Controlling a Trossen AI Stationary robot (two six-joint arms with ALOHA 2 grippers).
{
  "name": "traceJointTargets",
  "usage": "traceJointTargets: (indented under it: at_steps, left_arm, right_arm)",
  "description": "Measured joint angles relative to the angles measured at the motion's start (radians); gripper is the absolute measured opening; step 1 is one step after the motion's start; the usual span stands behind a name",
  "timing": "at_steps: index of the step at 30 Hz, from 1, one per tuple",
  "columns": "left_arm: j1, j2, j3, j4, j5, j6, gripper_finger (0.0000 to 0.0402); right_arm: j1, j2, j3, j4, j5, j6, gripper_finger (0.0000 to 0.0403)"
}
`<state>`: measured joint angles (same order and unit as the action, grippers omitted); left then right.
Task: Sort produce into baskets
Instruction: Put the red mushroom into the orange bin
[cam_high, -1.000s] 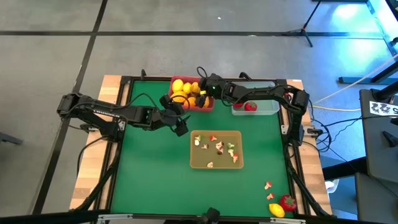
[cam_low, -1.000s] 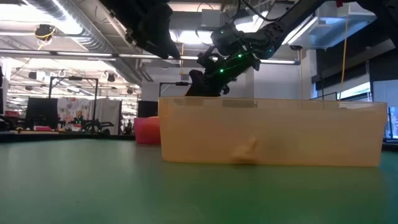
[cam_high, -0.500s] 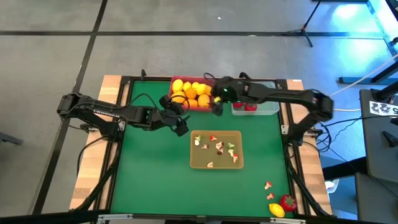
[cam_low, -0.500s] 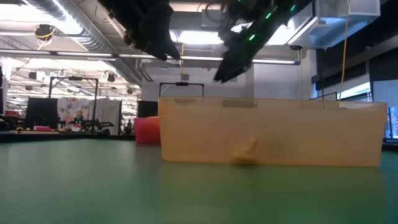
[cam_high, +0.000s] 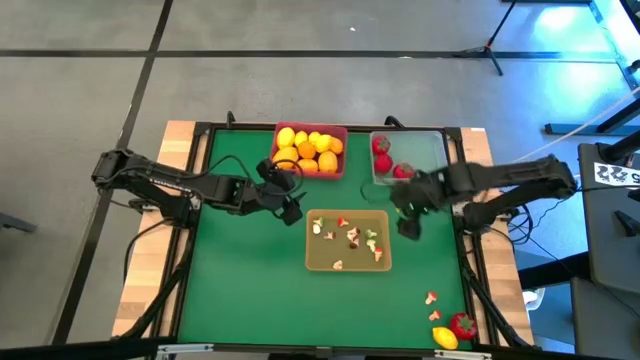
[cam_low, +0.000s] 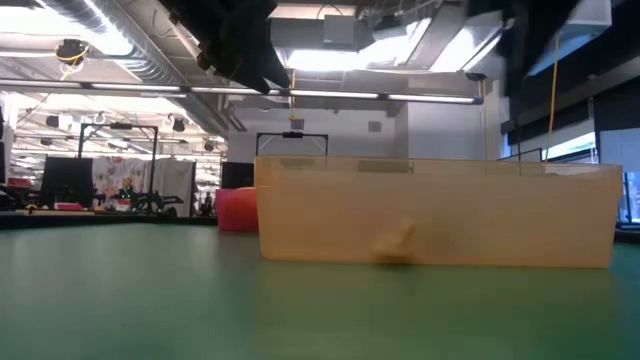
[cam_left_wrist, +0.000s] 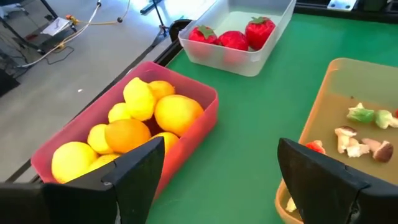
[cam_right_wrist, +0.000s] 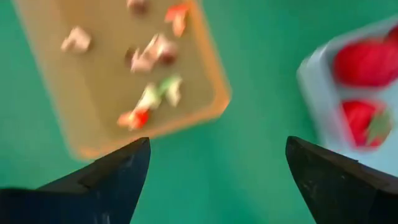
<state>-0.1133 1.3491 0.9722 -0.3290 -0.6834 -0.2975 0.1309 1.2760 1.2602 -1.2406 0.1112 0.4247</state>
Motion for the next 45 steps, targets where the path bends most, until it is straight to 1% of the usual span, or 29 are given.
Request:
traceJointTargets:
  at_steps: [5, 9, 12, 15, 19, 24, 26, 30, 37, 41, 45]
  left_arm:
    - [-0.027, 0.003, 0.000, -0.002, 0.000, -0.056, 0.0308]
    - [-0.057, 0.010, -0.001, -0.005, 0.000, -0.114, 0.0308]
    - [-0.086, 0.020, -0.001, -0.005, -0.001, -0.163, 0.0308]
    - [-0.123, 0.037, -0.001, -0.002, -0.001, -0.180, 0.0308]
    - [-0.163, 0.071, -0.001, 0.003, 0.000, -0.225, 0.0308]
    - [-0.188, 0.115, -0.001, 0.003, 0.001, -0.283, 0.0308]
    - [-0.193, 0.129, -0.001, 0.008, 0.000, -0.307, 0.0308]
    - [-0.194, 0.148, -0.001, 0.007, 0.000, -0.328, 0.0308]
    - [-0.194, 0.150, -0.001, 0.006, 0.000, -0.334, 0.0309]
    - [-0.193, 0.150, -0.001, 0.004, 0.000, -0.333, 0.0309]
    - [-0.193, 0.150, -0.001, 0.004, 0.000, -0.331, 0.0309]
  right_arm:
    - [0.210, -0.004, -0.001, -0.070, -0.001, 0.259, 0.0370]
    - [0.359, 0.003, -0.007, -0.058, 0.001, 0.400, 0.0370]
    - [0.455, 0.006, -0.039, -0.033, -0.002, 0.516, 0.0370]
    - [0.549, 0.009, -0.089, -0.020, -0.013, 0.640, 0.0370]
    - [0.657, 0.013, -0.195, 0.061, -0.030, 0.786, 0.0369]
    - [0.752, 0.012, -0.344, 0.265, -0.077, 0.945, 0.0369]
    - [0.774, 0.012, -0.401, 0.355, -0.110, 1.004, 0.0362]
    - [0.811, 0.012, -0.497, 0.487, -0.142, 1.093, 0.0326]
    - [0.826, 0.027, -0.573, 0.606, -0.149, 1.114, 0.0230]
    - [0.826, 0.075, -0.594, 0.618, -0.178, 1.114, 0.0188]
    - [0.826, 0.128, -0.595, 0.636, -0.233, 1.113, 0.0163]
